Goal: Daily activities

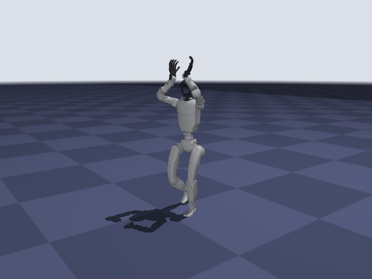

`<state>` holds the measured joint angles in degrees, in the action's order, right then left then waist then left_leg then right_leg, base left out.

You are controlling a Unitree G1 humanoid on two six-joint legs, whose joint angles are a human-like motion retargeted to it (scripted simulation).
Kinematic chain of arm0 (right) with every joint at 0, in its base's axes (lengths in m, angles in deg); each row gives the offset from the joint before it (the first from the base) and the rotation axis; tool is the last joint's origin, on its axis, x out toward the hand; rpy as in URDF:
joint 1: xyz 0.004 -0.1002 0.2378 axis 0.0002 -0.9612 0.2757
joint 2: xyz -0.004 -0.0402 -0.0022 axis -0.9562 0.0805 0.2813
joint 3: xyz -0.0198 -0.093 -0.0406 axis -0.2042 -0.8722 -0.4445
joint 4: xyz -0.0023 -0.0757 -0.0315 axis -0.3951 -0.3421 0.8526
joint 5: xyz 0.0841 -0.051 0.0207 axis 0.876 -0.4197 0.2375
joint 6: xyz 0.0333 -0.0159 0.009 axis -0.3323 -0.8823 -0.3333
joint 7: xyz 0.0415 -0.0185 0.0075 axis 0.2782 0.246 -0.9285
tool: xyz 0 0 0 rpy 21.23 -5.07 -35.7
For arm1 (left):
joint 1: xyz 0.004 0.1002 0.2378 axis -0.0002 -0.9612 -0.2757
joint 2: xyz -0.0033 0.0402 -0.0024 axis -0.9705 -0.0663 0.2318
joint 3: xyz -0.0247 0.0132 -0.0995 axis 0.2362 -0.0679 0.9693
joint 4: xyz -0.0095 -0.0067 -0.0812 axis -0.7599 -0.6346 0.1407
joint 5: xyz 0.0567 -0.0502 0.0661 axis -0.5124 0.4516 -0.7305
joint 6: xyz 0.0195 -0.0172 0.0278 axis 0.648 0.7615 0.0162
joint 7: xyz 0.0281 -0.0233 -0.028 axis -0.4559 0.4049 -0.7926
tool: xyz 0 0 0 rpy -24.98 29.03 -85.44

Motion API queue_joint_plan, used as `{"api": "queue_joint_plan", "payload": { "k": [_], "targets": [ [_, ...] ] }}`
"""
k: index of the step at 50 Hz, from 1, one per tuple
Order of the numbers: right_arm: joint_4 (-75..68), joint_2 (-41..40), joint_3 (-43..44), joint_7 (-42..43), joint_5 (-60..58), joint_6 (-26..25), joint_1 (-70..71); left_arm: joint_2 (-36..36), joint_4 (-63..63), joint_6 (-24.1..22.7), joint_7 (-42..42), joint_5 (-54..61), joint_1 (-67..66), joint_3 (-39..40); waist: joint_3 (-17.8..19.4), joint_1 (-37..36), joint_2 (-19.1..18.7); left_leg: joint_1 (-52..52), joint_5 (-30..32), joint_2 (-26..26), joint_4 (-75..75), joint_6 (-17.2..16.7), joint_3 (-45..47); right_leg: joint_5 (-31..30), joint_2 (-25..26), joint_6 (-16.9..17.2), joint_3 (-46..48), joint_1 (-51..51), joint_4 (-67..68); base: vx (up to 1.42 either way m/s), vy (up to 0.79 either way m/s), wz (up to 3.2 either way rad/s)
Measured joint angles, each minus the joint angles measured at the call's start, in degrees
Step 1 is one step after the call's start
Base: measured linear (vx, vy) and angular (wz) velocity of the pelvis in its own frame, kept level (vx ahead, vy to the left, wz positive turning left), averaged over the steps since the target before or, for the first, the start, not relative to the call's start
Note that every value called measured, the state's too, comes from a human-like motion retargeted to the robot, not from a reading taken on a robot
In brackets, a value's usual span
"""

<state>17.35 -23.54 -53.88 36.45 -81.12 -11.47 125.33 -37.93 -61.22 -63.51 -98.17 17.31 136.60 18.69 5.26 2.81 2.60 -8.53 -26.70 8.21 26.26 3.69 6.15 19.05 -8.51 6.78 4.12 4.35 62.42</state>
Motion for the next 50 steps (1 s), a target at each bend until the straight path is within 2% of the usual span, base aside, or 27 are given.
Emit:
{"api": "queue_joint_plan", "payload": {
  "k": [3, 7, 15, 23, 29, 32, 37, 42, 50],
  "targets": [
    [-0.42, -0.41, -0.05, 0.19, 0.61, 0.54, 0.14, -0.26, 0.10, -0.35, 0.72, 0.51, -1.11, 0.40, -0.16, 1.87, 0.13, 3.31, -0.45, 1.67, -3.28, -0.14, -2.52, 4.47, -1.62, -1.45, 0.94, 6.69, -3.23, 0.49, 0.02, 0.87],
    [-1.72, -1.06, -0.49, 0.86, 1.54, 1.01, 1.04, -0.48, 0.07, -1.28, 1.43, 1.52, -2.07, 0.81, -0.40, 4.08, -0.54, 7.50, -0.99, 2.55, -7.27, -0.51, -6.25, 6.35, -0.76, -0.96, 1.02, 14.00, -13.95, 0.43, 0.01, 0.93],
    [-4.48, -2.14, -1.53, 2.94, 2.56, 1.11, 3.11, -0.28, 0.59, -2.71, 0.58, 1.15, -3.69, 2.11, -0.86, 5.36, -2.94, 12.99, -4.71, 1.72, -9.07, -1.22, -10.97, 0.43, 4.73, 3.07, -1.76, 21.24, -37.15, 0.38, 0.00, 0.69],
    [-6.25, -2.41, -2.73, 5.64, 1.44, 0.81, 4.21, -0.98, 1.59, -2.43, 0.01, -1.50, -5.18, 2.70, -1.93, 4.86, -5.16, 17.14, -9.75, 0.12, -4.43, -1.50, -12.95, -4.95, 7.69, 3.35, -2.97, 21.24, -41.65, 0.42, -0.06, 0.61],
    [-7.44, -2.23, -4.61, 7.34, -1.23, 0.24, 5.09, -2.30, 1.89, -1.77, 0.53, -4.57, -5.86, 1.98, -2.45, 5.12, -7.20, 19.21, -9.87, -4.17, 3.48, -4.52, -8.55, -3.10, 9.14, 0.96, -1.14, 18.90, -36.01, 0.47, -0.13, 0.63],
    [-8.01, -1.79, -6.02, 7.67, -2.83, 0.06, 6.03, -3.33, 1.74, -1.47, 1.05, -6.19, -5.58, 1.40, -2.34, 5.52, -8.61, 18.97, -5.25, -8.20, 9.73, -7.10, -6.36, 0.28, 9.85, -1.15, 0.84, 16.54, -34.37, 0.47, -0.16, 0.68],
    [-9.18, -0.97, -8.65, 7.28, -4.44, 0.07, 8.42, -5.33, 1.39, -1.41, 2.47, -7.36, -4.74, 0.23, -1.52, 5.15, -10.56, 15.43, 3.09, -16.20, 24.64, -8.84, -1.27, 4.06, 11.39, -4.20, 3.82, 11.11, -35.37, 0.43, -0.17, 0.57],
    [-10.59, 0.41, -10.83, 6.61, -4.57, 0.24, 10.51, -7.24, 1.12, -1.81, 4.16, -6.81, -3.82, -0.98, -0.75, 3.01, -12.29, 9.51, 5.56, -23.59, 38.32, -7.66, 3.14, 6.20, 13.72, -6.01, 6.11, 5.18, -38.81, 0.39, -0.14, 0.48],
    [-12.45, 2.07, -12.77, 5.07, -2.75, 0.62, 12.63, -9.29, 0.88, -2.84, 5.39, -5.29, -1.73, -2.39, -0.37, -2.27, -13.66, -0.38, -0.46, -28.88, 43.65, -4.54, 8.17, 7.51, 15.74, -6.05, 8.07, -2.98, -44.33, 0.34, -0.07, 0.43]
  ]
}}
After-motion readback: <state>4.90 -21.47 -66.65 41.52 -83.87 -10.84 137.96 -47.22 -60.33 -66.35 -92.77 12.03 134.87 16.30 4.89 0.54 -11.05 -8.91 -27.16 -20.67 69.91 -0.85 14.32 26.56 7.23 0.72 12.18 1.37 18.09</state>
